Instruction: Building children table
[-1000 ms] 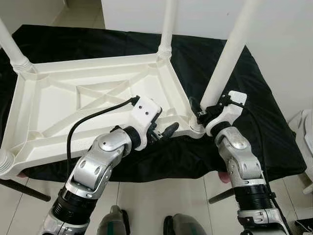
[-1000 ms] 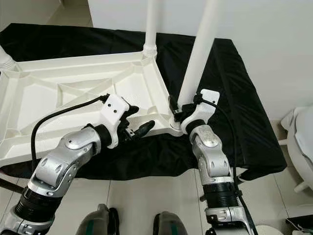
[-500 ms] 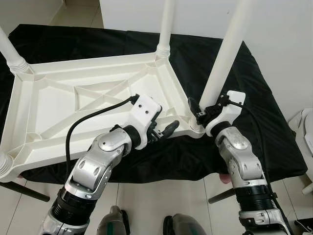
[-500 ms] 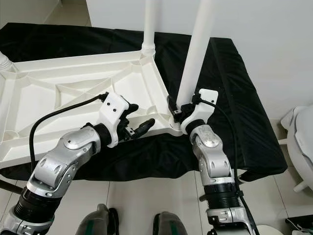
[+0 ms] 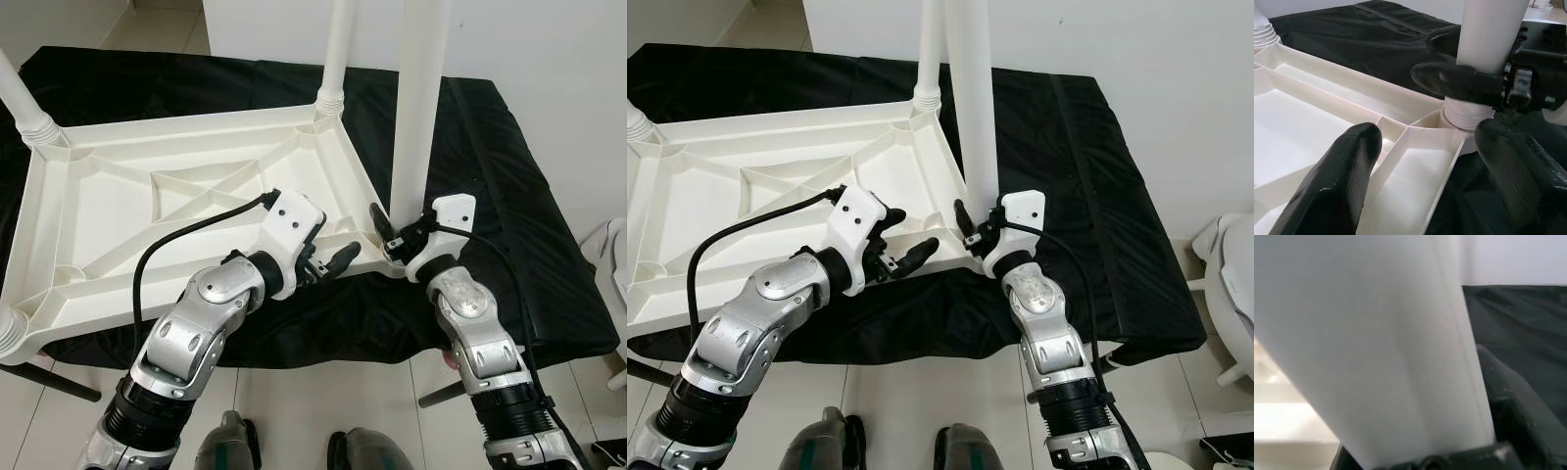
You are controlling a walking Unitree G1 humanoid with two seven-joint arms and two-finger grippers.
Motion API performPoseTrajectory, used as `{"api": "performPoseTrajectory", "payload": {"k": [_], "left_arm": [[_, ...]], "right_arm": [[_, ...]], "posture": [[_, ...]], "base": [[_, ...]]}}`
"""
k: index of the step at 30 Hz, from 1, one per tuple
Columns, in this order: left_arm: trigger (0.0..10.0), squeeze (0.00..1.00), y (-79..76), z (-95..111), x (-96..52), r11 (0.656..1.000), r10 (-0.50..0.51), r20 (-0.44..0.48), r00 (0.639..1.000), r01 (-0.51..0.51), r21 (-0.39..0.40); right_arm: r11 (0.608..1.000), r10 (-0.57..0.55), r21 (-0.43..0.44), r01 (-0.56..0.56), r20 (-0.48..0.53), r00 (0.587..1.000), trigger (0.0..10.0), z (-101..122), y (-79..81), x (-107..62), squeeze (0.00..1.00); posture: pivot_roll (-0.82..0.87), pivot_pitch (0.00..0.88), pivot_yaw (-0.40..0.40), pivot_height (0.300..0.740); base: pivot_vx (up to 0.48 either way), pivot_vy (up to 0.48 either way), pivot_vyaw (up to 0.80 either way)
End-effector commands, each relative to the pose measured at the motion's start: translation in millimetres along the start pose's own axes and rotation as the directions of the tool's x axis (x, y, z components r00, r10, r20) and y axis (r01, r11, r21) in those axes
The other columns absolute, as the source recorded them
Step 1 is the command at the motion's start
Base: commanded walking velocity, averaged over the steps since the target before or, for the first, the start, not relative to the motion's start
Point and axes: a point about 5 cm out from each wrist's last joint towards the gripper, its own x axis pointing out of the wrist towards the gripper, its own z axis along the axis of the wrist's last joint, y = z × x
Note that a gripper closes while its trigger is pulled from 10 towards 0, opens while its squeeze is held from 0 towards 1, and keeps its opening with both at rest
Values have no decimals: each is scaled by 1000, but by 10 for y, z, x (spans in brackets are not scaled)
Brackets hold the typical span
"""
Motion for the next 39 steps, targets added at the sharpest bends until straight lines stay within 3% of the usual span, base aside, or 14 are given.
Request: {"api": "performPoseTrajectory", "payload": {"k": [1, 4, 11, 22, 29, 39], "left_arm": [[10000, 0, -38, 7, 6, 999, -35, -6, 999, 35, 3], [10000, 0, -36, 9, 6, 999, -36, -7, 999, 36, 4], [10000, 0, -27, 15, 5, 999, -34, -6, 999, 34, 5], [10000, 0, -13, 24, 4, 1000, -29, -6, 1000, 29, 3], [10000, 0, -14, 29, 5, 1000, -25, -3, 1000, 25, 2], [10000, 0, -14, 35, 14, 1000, -27, -1, 1000, 27, 2]], "right_arm": [[993, -26, 108, 39, -118, 993, 10000, -231, -25, -64, 0], [953, -103, 262, 149, -181, 978, 10000, -332, -118, -67, 0], [909, -170, 337, 243, -234, 957, 10000, -422, -191, -93, 0], [958, -102, 244, 149, -196, 975, 10000, -394, -51, -127, 0], [987, -99, 110, 116, -154, 983, 10000, -357, -11, -147, 0], [964, -161, 204, 172, -71, 984, 10000, -451, -39, -390, 0]], "posture": [[-120, 65, -8, 740], [-119, 65, -7, 740], [-118, 67, -4, 740], [-116, 77, -3, 740], [-118, 83, -4, 740], [-126, 85, -2, 740]], "base": [[0, 0, 0], [0, 0, 0], [0, 0, 0], [0, 0, 0], [0, 0, 0], [0, 0, 0]]}}
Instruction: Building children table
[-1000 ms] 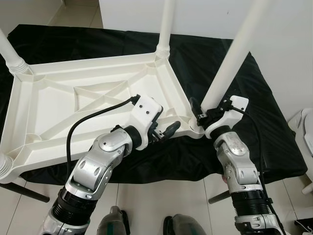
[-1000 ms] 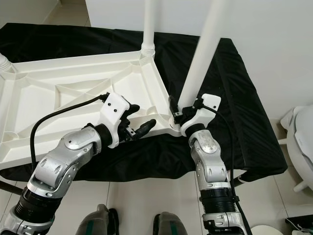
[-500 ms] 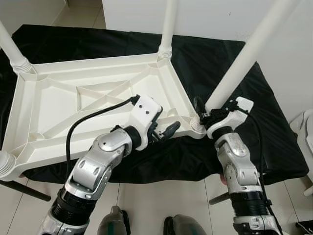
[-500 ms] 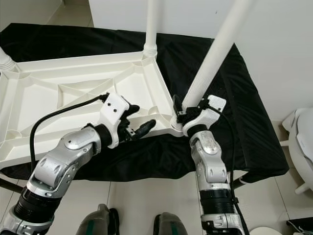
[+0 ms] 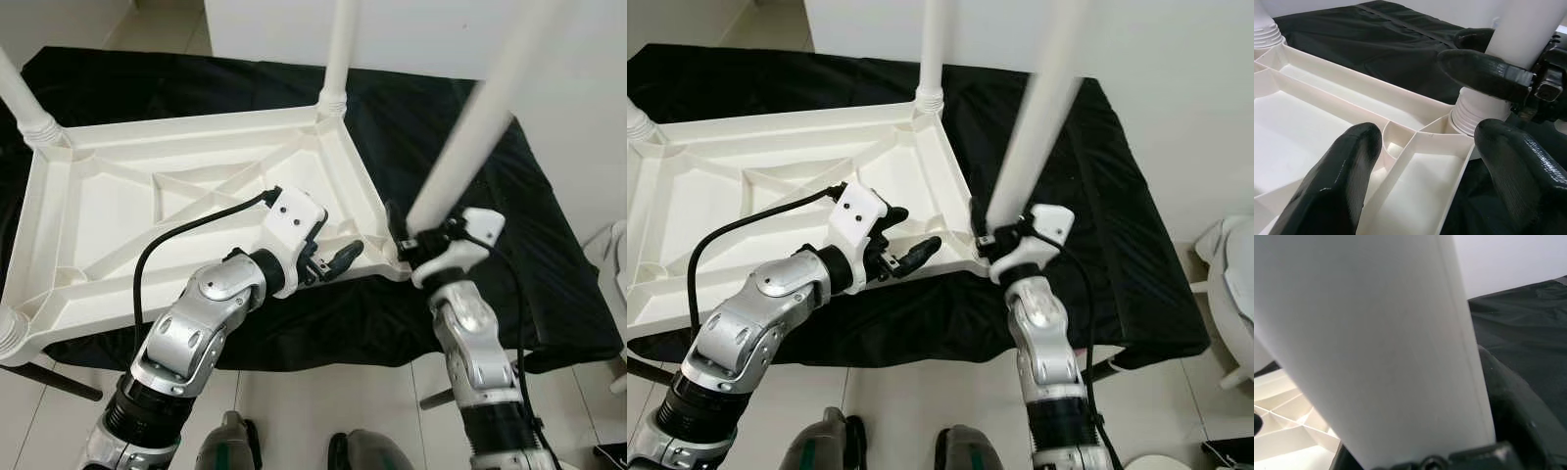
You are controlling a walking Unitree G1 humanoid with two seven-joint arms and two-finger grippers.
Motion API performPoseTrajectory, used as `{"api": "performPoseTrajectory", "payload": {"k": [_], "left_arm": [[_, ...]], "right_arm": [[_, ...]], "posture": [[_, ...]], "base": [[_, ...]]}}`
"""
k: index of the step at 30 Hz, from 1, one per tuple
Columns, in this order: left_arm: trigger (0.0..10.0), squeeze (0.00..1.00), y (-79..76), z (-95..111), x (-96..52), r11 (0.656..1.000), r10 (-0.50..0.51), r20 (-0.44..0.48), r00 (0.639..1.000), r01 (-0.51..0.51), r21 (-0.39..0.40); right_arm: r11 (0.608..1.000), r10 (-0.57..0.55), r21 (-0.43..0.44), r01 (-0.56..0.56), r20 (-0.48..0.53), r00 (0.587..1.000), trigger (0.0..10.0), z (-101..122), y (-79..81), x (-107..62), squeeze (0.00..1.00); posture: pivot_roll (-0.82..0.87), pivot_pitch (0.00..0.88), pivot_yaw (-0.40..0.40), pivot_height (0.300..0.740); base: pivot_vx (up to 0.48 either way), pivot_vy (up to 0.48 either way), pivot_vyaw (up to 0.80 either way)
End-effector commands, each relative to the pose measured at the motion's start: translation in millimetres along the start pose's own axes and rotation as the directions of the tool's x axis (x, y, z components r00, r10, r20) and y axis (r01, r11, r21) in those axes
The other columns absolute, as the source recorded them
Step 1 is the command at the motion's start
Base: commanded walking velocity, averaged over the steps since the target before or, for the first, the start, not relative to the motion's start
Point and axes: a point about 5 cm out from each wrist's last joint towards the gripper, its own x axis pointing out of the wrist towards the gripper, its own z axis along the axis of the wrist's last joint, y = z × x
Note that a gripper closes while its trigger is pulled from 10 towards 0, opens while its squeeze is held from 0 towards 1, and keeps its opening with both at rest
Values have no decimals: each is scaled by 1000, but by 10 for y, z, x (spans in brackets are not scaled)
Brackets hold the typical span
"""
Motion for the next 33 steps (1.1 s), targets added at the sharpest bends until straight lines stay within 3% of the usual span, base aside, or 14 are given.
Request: {"api": "performPoseTrajectory", "payload": {"k": [1, 7, 13, 15, 22, 28, 33], "left_arm": [[10000, 0, -16, 6, 5, 1000, -17, -5, 1000, 17, 6], [10000, 0, -10, 16, 17, 1000, -23, -3, 1000, 23, 8], [10000, 0, -10, 23, 23, 1000, -26, -3, 1000, 26, 11], [10000, 0, -6, 25, 22, 1000, -25, -3, 1000, 26, 13], [10000, 0, -6, 25, 22, 1000, -25, -3, 1000, 26, 13], [10000, 0, -7, 26, 6, 1000, -12, 0, 1000, 12, 12], [10000, 0, -12, 22, 0, 1000, -12, -1, 1000, 12, 10]], "right_arm": [[999, -28, 19, 31, -142, 989, 10000, -285, -59, -165, 0], [998, -60, 21, 64, -144, 988, 10000, -298, -74, -151, 0], [999, -47, -7, 46, -263, 964, 10000, -317, -93, 37, 0], [1000, 19, 2, -19, -302, 953, 10000, -264, -45, 140, 0], [1000, 19, 2, -19, -302, 953, 10000, -264, -45, 140, 0], [994, 92, -31, -109, -338, 937, 10000, -260, 16, 217, 0], [999, 21, -21, -30, -334, 942, 10000, -274, 21, 198, 0]], "posture": [[-126, 85, -2, 740], [-130, 82, 3, 740], [-130, 78, 5, 740], [-127, 78, 4, 740], [-127, 78, 4, 740], [-114, 79, -7, 740], [-117, 81, -2, 740]], "base": [[0, 0, 0], [0, 0, 0], [0, 0, 0], [0, 0, 0], [0, 0, 0], [0, 0, 0], [0, 0, 0]]}}
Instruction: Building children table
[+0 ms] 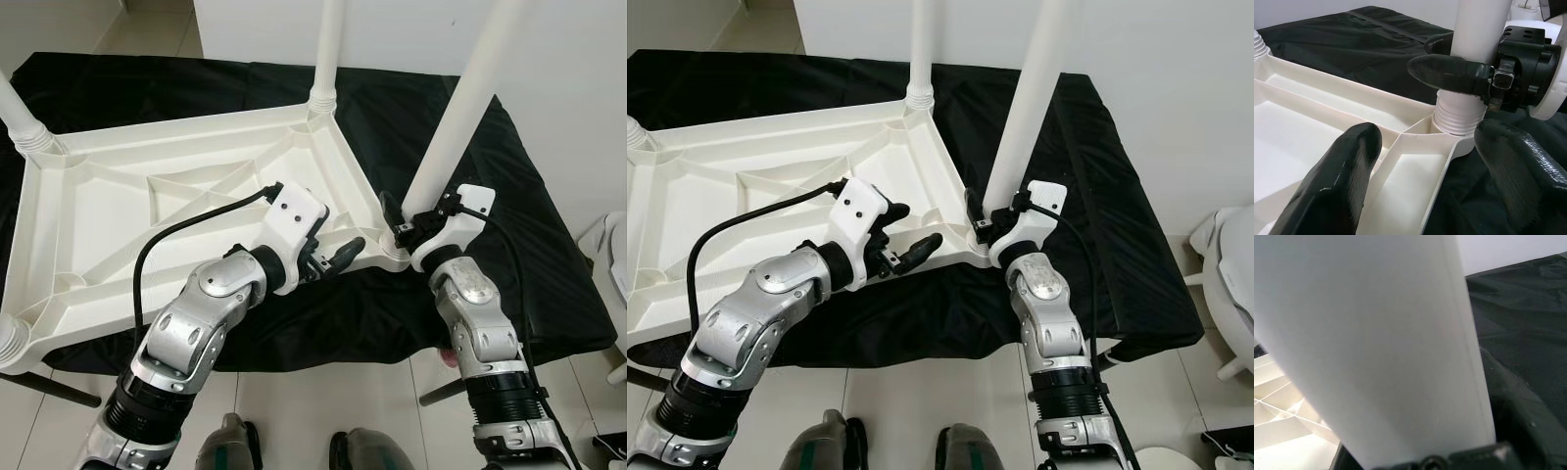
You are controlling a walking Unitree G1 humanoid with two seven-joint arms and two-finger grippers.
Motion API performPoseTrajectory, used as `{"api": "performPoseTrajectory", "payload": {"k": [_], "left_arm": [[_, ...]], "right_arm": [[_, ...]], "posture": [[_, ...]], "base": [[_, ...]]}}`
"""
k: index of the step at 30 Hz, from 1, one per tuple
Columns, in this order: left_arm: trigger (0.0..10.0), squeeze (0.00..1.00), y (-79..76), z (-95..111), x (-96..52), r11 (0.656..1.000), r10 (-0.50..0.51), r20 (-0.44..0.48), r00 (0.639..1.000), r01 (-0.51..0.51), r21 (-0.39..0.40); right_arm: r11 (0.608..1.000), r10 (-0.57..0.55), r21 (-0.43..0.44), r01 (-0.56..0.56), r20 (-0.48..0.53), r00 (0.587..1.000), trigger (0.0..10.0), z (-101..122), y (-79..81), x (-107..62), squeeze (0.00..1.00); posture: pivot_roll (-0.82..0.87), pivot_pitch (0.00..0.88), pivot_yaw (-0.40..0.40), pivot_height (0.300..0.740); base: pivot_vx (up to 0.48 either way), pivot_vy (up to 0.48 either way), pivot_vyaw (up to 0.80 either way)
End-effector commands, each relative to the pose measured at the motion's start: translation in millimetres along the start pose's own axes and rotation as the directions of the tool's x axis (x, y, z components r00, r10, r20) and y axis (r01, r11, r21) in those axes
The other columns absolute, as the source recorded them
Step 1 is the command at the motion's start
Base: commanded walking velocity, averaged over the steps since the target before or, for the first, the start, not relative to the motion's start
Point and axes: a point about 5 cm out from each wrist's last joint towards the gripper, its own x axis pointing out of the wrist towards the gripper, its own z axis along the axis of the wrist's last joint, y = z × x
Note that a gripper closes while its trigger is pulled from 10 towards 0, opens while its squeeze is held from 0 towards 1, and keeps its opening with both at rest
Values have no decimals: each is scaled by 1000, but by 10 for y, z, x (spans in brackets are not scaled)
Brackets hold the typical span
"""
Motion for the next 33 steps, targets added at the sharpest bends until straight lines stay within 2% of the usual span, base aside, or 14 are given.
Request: {"api": "performPoseTrajectory", "payload": {"k": [1, 9, 11, 18, 19, 23, 26, 27, 33], "left_arm": [[10000, 0, -24, -13, -9, 1000, -12, -10, 1000, 12, 0], [10000, 0, -29, -13, -8, 1000, -17, -12, 1000, 17, -1], [10000, 0, -37, -12, -3, 1000, -19, -11, 1000, 19, -2], [10000, 0, -35, -4, 7, 1000, -24, -9, 1000, 24, -4], [10000, 0, -35, -4, 7, 1000, -24, -9, 1000, 24, -4], [10000, 0, -36, -5, 7, 1000, -23, -8, 1000, 23, -3], [10000, 0, -39, -4, 9, 1000, -23, -8, 1000, 23, -3], [10000, 0, -42, -4, 13, 1000, -23, -7, 1000, 23, -3], [10000, 0, -33, 8, 17, 1000, -12, 0, 1000, 12, -2]], "right_arm": [[998, -65, 0, 66, -193, 979, 10000, -351, -12, -91, 0], [975, -212, 21, 219, -183, 960, 10000, -279, 28, -33, 0], [951, -297, 24, 307, -194, 935, 10000, -286, 62, 4, 0], [909, -414, -50, 413, -209, 886, 10000, -296, 153, 90, 0], [909, -414, -50, 413, -209, 886, 10000, -296, 153, 90, 0], [867, -491, -11, 498, -194, 849, 10000, -272, 197, 93, 0], [872, -481, -9, 489, -195, 855, 10000, -279, 244, 89, 0], [898, -436, -14, 439, -158, 886, 10000, -233, 339, 99, 0], [908, -412, 11, 419, -160, 897, 10000, -250, 349, 90, 0]], "posture": [[-117, 81, -2, 740], [-119, 85, 1, 740], [-121, 86, 2, 740], [-120, 87, 1, 740], [-120, 87, 1, 740], [-120, 88, -1, 740], [-123, 87, -2, 740], [-119, 86, -8, 740], [-114, 86, -13, 740]], "base": [[0, 0, 0], [0, 0, 0], [0, 0, 0], [0, 0, 0], [0, 0, 0], [0, 0, 0], [0, 0, 0], [0, 0, 0], [0, 0, 0]]}}
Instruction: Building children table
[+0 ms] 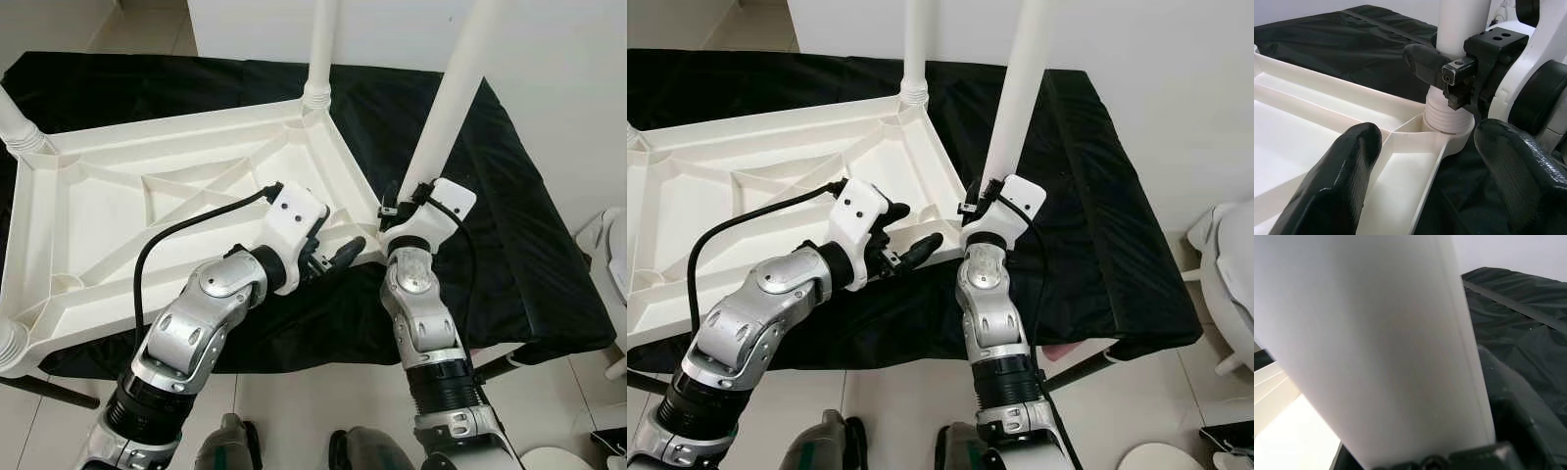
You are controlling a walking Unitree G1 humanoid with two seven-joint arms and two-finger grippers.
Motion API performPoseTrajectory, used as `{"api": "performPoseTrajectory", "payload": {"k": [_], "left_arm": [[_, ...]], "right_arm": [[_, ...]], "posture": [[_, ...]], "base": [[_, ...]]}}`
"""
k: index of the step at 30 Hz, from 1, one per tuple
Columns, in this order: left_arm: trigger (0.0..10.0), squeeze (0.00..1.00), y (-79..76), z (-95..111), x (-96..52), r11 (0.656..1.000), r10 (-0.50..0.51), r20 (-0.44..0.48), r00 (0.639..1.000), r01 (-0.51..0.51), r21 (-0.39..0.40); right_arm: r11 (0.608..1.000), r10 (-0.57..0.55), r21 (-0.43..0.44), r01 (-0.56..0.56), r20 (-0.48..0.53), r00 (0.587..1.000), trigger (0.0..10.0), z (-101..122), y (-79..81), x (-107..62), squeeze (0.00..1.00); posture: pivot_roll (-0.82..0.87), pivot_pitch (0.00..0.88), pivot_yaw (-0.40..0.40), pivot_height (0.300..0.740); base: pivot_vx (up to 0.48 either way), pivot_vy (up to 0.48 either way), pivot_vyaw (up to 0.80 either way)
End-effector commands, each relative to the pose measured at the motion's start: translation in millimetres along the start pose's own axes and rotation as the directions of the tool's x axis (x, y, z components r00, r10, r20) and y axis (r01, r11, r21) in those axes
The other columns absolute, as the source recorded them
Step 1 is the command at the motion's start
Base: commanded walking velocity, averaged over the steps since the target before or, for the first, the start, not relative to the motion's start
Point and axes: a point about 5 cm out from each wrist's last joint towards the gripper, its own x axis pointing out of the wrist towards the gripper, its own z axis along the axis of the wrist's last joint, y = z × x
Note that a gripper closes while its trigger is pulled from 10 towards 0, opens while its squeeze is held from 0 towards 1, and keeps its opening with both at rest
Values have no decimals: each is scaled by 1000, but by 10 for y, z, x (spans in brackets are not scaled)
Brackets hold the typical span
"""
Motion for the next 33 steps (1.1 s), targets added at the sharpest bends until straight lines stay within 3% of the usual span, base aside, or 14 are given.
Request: {"api": "performPoseTrajectory", "payload": {"k": [1, 6, 12, 19, 30, 33], "left_arm": [[10000, 0, -21, 3, 5, 1000, -9, -4, 1000, 9, 2], [10000, 0, -16, 2, -13, 1000, -4, -6, 1000, 5, 2], [10000, 0, -18, 3, -19, 1000, -9, -7, 1000, 9, 1], [10000, 0, -20, 6, -17, 1000, -16, -9, 1000, 16, 3], [10000, 0, -29, 0, -28, 1000, -17, -13, 1000, 17, 5], [10000, 0, -30, 0, -25, 1000, -20, -14, 1000, 20, 6]], "right_arm": [[1000, 3, -12, -5, -157, 988, 10000, -334, -69, -63, 0], [999, -32, -15, 30, -150, 988, 10000, -382, -265, -30, 0], [995, 92, -27, -94, -67, 993, 10000, -448, -489, -67, 0], [986, 167, -20, -167, 16, 986, 10000, -483, -589, -163, 0], [988, 154, 23, -153, -57, 986, 10000, -655, -704, -186, 0], [986, 164, -10, -166, -110, 980, 10000, -603, -699, -62, 0]], "posture": [[-113, 86, -14, 740], [-111, 87, -12, 740], [-118, 90, -4, 740], [-119, 89, 1, 740], [-114, 85, 5, 740], [-120, 86, 8, 740]], "base": [[0, 0, 0], [0, 0, 0], [0, 0, 0], [0, 0, 0], [0, 0, 0], [0, 0, 0]]}}
